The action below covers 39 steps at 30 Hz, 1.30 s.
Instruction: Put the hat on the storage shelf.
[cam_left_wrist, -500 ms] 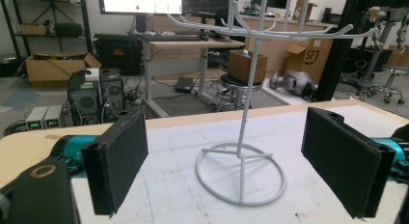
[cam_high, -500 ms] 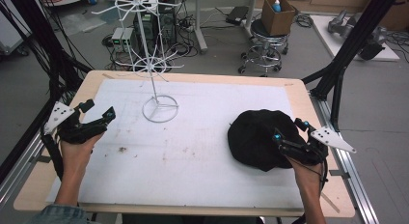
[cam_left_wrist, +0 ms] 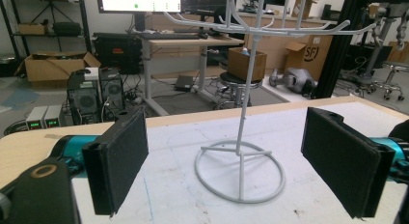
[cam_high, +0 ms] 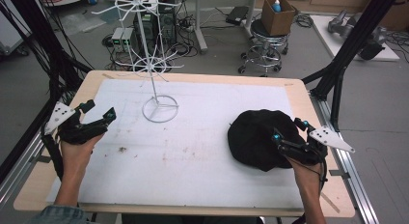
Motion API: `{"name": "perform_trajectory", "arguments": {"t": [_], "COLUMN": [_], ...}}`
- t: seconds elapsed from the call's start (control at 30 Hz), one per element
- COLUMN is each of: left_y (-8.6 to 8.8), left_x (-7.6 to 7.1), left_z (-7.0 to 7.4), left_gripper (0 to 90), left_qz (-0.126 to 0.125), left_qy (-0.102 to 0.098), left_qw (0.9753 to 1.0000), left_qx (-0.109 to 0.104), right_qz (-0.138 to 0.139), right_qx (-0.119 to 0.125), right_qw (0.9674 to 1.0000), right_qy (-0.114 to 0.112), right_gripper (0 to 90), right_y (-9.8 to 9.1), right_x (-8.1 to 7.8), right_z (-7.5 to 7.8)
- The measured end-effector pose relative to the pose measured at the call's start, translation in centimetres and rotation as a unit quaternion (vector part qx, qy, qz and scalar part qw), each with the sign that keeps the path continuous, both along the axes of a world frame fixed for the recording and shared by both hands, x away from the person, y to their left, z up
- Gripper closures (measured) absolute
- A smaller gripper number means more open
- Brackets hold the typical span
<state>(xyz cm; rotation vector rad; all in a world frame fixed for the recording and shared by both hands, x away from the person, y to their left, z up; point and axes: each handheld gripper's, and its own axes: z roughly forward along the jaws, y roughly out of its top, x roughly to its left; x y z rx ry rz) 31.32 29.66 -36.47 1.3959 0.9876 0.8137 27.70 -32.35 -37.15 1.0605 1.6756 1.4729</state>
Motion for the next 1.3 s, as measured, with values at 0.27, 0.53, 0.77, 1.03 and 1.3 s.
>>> {"name": "perform_trajectory", "arguments": {"t": [0.27,0.53,0.77,1.03,1.3], "left_y": [0.2,0.0,0.0,0.2,0.2], "left_x": [0.0,0.1,0.2,0.3,0.3], "left_z": [0.0,-0.2,-0.4,-0.4,-0.6], "left_gripper": [16.9,16.9,16.9,16.9,17.0], "left_qz": [0.000,0.001,0.002,0.002,0.000], "left_qy": [0.002,0.004,0.011,0.014,0.019], "left_qw": [1.0000,1.0000,0.9999,0.9999,0.9997], "left_qx": [-0.010,-0.006,-0.007,-0.010,-0.017], "right_qz": [0.010,0.020,0.009,0.014,0.019], "right_qx": [-0.033,-0.040,-0.054,-0.077,-0.105], "right_qw": [0.9994,0.9989,0.9980,0.9960,0.9924], "right_qy": [0.007,0.012,0.031,0.044,0.061], "right_gripper": [13.8,14.7,15.3,20.0,20.4], "right_y": [0.4,0.5,0.5,0.8,1.3], "right_x": [0.2,0.3,0.8,1.4,2.1], "right_z": [-0.5,-0.9,-1.4,-2.3,-3.0]}}
